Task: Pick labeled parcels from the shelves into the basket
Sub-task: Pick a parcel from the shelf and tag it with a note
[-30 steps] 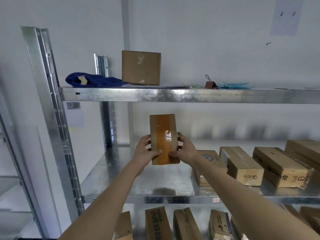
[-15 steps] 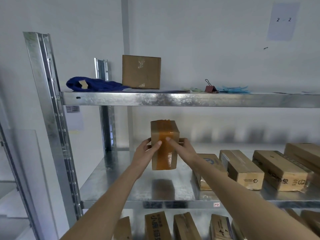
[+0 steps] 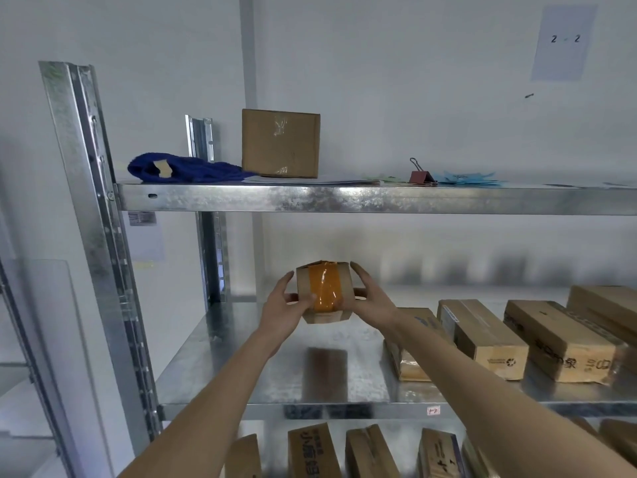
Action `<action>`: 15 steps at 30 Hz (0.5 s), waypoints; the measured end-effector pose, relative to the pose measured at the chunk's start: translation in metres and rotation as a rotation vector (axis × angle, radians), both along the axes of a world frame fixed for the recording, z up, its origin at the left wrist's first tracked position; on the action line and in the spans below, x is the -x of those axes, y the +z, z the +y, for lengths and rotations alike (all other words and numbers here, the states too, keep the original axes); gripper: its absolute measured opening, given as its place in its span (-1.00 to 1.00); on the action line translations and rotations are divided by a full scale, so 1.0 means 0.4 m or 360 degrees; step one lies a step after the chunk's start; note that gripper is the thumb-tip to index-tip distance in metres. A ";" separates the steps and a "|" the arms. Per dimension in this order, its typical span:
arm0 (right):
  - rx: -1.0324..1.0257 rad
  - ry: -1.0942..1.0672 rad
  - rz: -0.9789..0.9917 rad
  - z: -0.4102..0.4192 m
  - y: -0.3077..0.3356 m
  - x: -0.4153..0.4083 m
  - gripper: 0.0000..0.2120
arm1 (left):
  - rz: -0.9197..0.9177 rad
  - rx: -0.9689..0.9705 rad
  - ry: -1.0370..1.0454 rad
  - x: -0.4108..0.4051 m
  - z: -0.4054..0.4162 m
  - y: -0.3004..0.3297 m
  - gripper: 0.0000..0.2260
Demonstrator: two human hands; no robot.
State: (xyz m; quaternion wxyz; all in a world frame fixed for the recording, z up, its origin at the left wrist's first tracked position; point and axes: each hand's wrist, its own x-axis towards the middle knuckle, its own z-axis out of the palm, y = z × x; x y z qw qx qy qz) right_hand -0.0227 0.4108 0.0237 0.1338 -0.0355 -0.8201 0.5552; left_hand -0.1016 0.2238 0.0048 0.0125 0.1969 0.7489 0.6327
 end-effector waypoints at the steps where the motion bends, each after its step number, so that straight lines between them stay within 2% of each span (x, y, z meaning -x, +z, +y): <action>1: -0.0020 0.0031 0.0001 0.005 -0.004 0.000 -0.06 | 0.0011 0.0018 -0.0049 0.001 -0.003 -0.002 -0.29; 4: -0.0032 0.0065 0.0016 0.016 -0.022 0.001 -0.09 | 0.0049 0.0071 -0.0134 0.005 -0.008 -0.008 -0.31; 9: 0.0135 -0.0064 0.0012 0.006 -0.060 -0.006 -0.45 | 0.0009 -0.0008 -0.0161 -0.009 0.000 -0.031 -0.59; 11: 0.0141 -0.0086 0.0011 0.004 -0.078 -0.003 -0.55 | 0.0035 0.0034 -0.0130 -0.014 0.006 -0.043 -0.59; 15: 0.0142 -0.0041 -0.0022 0.001 -0.099 -0.003 -0.58 | 0.0060 0.0048 -0.0121 -0.018 0.008 -0.071 -0.63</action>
